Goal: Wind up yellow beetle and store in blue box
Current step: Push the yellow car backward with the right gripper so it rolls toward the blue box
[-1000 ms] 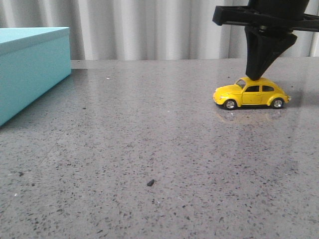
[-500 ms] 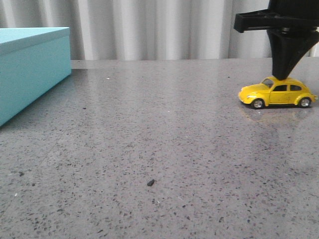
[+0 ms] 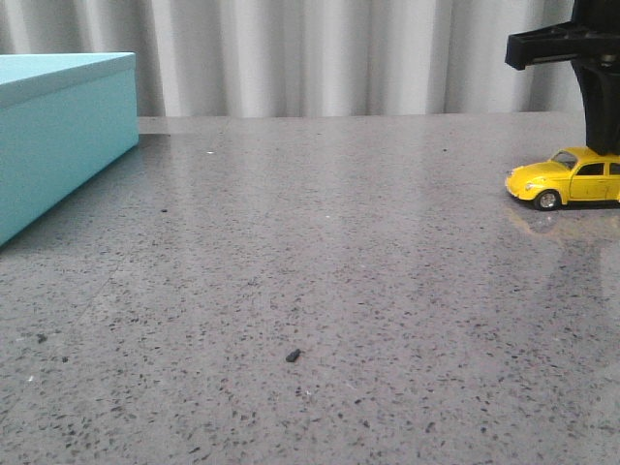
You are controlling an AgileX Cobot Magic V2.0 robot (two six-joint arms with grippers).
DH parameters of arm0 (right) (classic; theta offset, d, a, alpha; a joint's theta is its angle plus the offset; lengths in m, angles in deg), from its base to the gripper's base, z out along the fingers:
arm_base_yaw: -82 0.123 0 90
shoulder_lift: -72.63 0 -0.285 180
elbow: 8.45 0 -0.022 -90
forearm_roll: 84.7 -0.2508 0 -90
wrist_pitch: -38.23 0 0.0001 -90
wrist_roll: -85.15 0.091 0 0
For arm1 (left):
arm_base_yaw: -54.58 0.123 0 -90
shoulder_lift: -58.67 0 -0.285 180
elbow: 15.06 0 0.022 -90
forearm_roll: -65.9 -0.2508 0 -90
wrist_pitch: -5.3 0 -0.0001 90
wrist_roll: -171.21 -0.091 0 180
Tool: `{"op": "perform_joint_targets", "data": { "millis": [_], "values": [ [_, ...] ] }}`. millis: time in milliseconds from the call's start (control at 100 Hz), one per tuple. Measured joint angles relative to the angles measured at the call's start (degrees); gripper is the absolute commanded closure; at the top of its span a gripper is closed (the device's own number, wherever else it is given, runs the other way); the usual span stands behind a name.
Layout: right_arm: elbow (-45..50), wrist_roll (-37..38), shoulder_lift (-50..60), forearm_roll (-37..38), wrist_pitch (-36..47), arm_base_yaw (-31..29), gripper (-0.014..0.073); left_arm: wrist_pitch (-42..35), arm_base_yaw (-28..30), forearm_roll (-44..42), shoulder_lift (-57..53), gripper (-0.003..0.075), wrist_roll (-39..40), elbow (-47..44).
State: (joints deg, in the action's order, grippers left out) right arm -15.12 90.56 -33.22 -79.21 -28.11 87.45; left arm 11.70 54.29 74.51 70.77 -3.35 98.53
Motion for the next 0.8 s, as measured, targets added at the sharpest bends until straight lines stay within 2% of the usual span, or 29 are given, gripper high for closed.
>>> {"op": "perform_joint_targets", "data": {
  "millis": [540, 800],
  "values": [
    [0.85, 0.24, 14.11, -1.92, 7.11, -0.11, 0.0635, 0.0, 0.0, 0.0, 0.0, 0.0741, 0.0, 0.0],
    [0.85, 0.24, 16.23, -3.42, 7.84, -0.11, 0.0635, 0.0, 0.0, 0.0, 0.0, 0.0741, 0.0, 0.0]
  ]
}}
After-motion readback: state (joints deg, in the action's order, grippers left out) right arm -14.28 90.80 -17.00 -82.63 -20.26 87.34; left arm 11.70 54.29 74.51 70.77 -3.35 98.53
